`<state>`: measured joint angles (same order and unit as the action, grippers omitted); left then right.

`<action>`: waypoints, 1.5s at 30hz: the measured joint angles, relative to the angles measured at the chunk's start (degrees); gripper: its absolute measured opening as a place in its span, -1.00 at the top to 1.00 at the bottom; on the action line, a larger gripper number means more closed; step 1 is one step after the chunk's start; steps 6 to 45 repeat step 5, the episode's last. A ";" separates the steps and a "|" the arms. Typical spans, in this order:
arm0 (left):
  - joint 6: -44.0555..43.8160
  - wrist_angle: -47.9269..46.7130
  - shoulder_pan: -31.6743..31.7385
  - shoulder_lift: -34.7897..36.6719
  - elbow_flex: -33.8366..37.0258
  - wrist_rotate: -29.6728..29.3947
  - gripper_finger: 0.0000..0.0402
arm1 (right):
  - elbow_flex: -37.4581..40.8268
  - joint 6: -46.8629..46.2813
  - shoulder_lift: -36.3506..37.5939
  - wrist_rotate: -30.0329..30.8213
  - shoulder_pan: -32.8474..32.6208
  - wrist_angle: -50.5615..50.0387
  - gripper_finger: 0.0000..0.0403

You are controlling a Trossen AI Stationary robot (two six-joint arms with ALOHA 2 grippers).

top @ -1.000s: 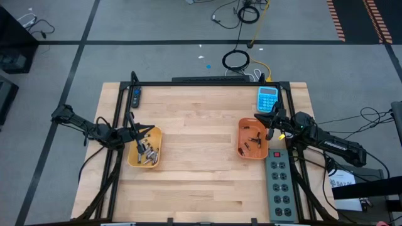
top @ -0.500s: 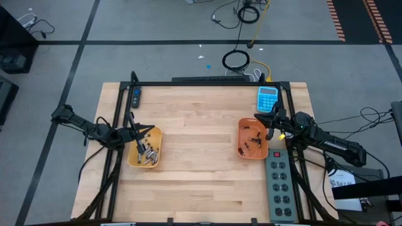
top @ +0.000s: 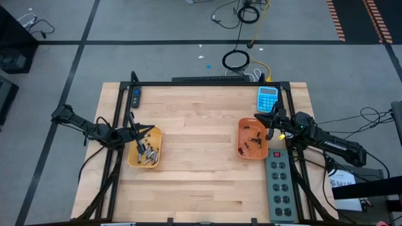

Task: Sort batteries
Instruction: Return to Home Position

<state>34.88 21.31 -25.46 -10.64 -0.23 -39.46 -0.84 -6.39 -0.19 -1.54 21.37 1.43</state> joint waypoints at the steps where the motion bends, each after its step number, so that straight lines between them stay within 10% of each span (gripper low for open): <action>1: 0.01 0.00 0.00 0.00 -0.01 0.00 0.97 | 0.00 0.00 -0.02 0.00 0.00 0.02 1.00; 45: 0.01 0.01 -0.01 0.01 0.00 0.00 0.97 | 0.00 0.00 -0.02 0.00 0.00 0.02 1.00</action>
